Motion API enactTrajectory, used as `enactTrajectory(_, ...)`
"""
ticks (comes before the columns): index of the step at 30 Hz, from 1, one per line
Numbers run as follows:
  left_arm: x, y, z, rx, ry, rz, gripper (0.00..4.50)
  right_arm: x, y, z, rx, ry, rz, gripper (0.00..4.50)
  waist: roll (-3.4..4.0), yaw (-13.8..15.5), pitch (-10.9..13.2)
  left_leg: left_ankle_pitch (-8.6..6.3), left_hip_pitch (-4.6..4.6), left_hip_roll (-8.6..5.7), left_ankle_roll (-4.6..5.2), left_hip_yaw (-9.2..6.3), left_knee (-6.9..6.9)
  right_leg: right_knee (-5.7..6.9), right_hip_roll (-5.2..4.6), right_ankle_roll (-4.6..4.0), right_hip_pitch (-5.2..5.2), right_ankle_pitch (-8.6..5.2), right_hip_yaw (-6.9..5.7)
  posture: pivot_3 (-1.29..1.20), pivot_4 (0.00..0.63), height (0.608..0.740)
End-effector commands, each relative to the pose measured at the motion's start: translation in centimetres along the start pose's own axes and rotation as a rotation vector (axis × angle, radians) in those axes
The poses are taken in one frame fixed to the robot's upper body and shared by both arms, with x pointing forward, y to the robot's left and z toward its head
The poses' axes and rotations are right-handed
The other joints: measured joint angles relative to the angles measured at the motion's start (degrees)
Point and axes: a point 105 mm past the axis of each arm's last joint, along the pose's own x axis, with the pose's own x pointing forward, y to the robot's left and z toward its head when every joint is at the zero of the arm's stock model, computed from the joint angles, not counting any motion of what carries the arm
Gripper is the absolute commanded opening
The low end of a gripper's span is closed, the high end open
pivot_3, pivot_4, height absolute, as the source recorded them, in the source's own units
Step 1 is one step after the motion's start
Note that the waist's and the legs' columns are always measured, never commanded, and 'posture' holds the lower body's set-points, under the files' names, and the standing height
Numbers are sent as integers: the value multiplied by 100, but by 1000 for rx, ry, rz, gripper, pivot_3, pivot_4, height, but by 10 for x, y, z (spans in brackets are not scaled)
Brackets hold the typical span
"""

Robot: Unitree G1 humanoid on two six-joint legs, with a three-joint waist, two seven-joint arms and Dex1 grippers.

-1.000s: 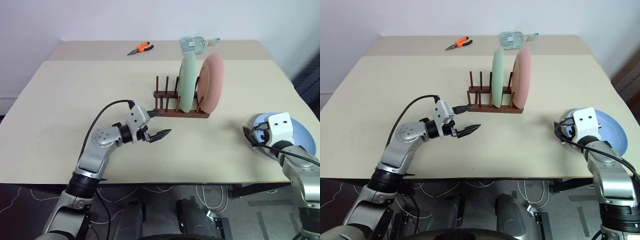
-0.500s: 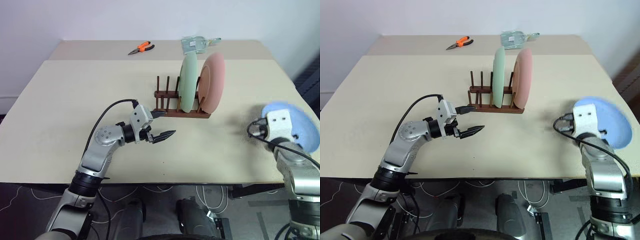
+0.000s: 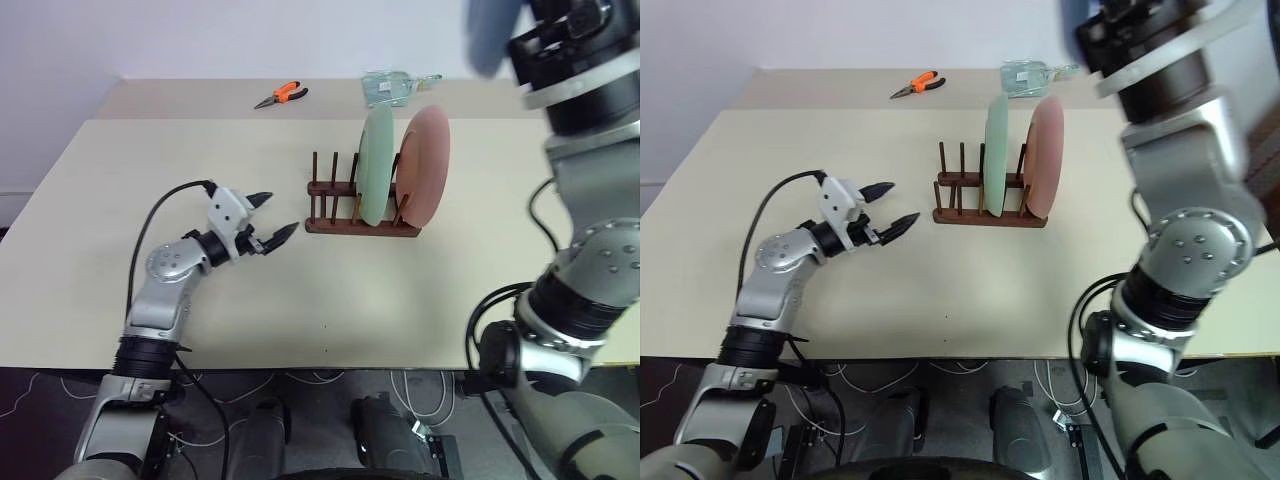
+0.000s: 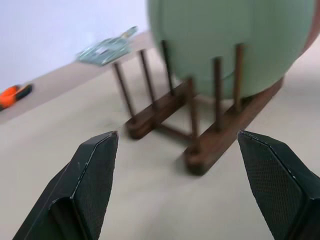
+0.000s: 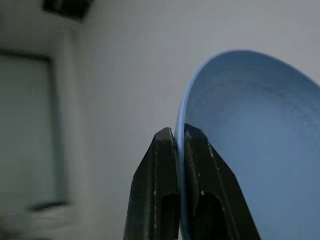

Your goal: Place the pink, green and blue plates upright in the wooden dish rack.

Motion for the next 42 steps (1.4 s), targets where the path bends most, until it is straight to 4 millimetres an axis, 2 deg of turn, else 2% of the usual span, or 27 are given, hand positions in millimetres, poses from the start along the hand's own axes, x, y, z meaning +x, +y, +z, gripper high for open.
enactTrajectory(1,-6,0,7,15,-31,3,3912,6,11,-30,229,43,3,48,0,-12,0,0,0,0,0,0,-2,1,1,0,-2,0,0,0,150,740)
enactTrajectory(5,-12,2,3,20,-13,26,3912,7,-9,-77,341,144,-160,48,0,-39,0,0,2,3,0,-2,-3,8,5,-1,-6,0,0,0,150,740)
enactTrajectory(8,-17,7,-5,24,22,50,3912,6,-17,-104,314,213,-229,48,1,-41,0,0,1,3,0,0,-3,8,6,-2,-11,1,1,0,150,740)
enactTrajectory(15,-22,4,-5,13,34,23,3912,-1,-41,-109,327,190,-343,48,1,-41,0,0,0,3,0,1,-7,8,7,-2,-15,1,1,0,150,740)
enactTrajectory(20,-20,-3,-5,10,36,8,3912,-5,-55,-124,376,222,-423,48,1,-54,1,0,0,4,0,1,-8,8,8,-2,-16,0,1,0,150,740)
enactTrajectory(26,-20,-6,-6,3,44,-2,3912,-2,-64,-127,397,216,-462,48,3,-51,2,0,0,6,0,3,-9,8,10,-2,-18,1,1,0,150,740)
enactTrajectory(29,-18,-7,-7,2,44,-5,3912,-1,-80,-132,367,240,-534,48,3,-52,2,0,0,6,0,3,-8,8,10,-2,-19,1,1,0,150,740)
enactTrajectory(32,-16,-8,-6,0,42,-11,3912,3,-88,-134,332,259,-548,985,3,-52,2,0,0,6,0,4,-9,8,11,-3,-19,1,1,0,150,740)
enactTrajectory(34,-16,-10,-6,0,41,-14,3912,7,-88,-132,310,260,-535,1991,4,-51,2,0,-2,6,0,5,-11,7,10,-2,-22,1,1,0,150,740)
enactTrajectory(36,-16,-11,-6,-2,40,-17,3912,16,-80,-122,173,279,-458,2931,5,-51,3,0,-5,6,0,5,-11,8,10,-2,-26,1,2,0,150,740)
enactTrajectory(39,-16,-13,-6,-5,41,-20,3912,23,-63,-104,-5,291,-323,2931,5,-41,3,0,-10,5,0,7,-10,6,9,-2,-29,1,2,0,150,740)
enactTrajectory(42,-17,-15,-6,-9,44,-20,3912,17,-51,-57,-243,219,-193,2931,4,-33,3,0,-10,6,0,6,-12,4,9,-2,-28,1,2,0,150,740)
